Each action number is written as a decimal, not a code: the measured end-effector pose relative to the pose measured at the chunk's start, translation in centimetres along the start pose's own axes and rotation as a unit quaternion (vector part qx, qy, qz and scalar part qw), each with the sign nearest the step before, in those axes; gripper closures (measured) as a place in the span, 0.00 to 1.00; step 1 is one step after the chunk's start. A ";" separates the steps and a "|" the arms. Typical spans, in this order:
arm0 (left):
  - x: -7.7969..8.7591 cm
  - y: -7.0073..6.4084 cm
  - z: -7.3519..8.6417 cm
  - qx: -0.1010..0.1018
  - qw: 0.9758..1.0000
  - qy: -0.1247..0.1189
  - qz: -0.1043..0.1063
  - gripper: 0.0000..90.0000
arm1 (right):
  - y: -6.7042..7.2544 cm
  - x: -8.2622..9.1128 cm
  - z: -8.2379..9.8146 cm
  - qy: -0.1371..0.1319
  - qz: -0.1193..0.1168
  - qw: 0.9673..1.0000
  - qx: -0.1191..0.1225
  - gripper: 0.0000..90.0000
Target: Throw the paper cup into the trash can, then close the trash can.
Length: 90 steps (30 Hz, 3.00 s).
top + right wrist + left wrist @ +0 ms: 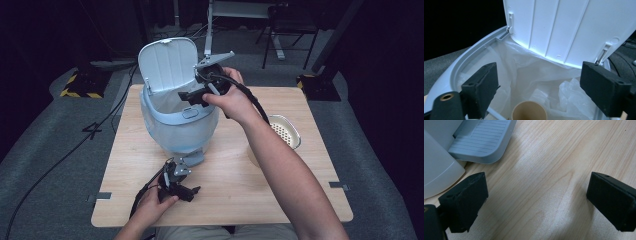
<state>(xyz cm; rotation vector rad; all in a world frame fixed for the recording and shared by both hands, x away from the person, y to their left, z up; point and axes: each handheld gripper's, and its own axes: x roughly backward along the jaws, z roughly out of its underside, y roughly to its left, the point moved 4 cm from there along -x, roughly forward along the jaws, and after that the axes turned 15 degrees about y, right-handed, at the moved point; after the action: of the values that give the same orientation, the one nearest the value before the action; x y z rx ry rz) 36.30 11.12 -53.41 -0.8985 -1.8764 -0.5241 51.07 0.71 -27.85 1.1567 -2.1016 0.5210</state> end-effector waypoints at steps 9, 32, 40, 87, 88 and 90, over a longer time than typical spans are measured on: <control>0.0 0.0 0.0 0.000 1.000 0.001 0.000 0.04 | 0.2 2.7 0.9 -0.015 -0.004 1.000 0.016 0.18; -0.1 0.1 -0.1 0.013 1.000 0.004 -0.006 0.00 | 0.2 11.1 11.2 -0.004 0.010 1.000 0.019 0.20; -0.1 0.1 -0.1 0.012 1.000 0.005 -0.007 0.00 | -0.9 12.7 17.7 0.010 0.025 1.000 -0.001 0.22; 3.2 0.3 0.3 0.045 0.999 -0.027 0.007 0.27 | -5.8 6.9 41.4 0.080 0.080 0.987 -0.115 0.25; 3.6 0.3 0.3 0.044 0.998 -0.031 0.011 0.27 | -5.8 6.9 41.6 0.083 0.084 0.987 -0.113 0.25; 4.6 0.4 0.2 0.043 0.998 -0.045 0.016 0.28 | -5.9 6.7 41.7 0.086 0.085 0.986 -0.115 0.25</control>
<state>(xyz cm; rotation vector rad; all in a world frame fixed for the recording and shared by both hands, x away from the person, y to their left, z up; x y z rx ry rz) 35.23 13.14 -49.42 -0.9061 -1.9474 -0.3859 38.27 -32.23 -51.80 0.7797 -2.0582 0.4254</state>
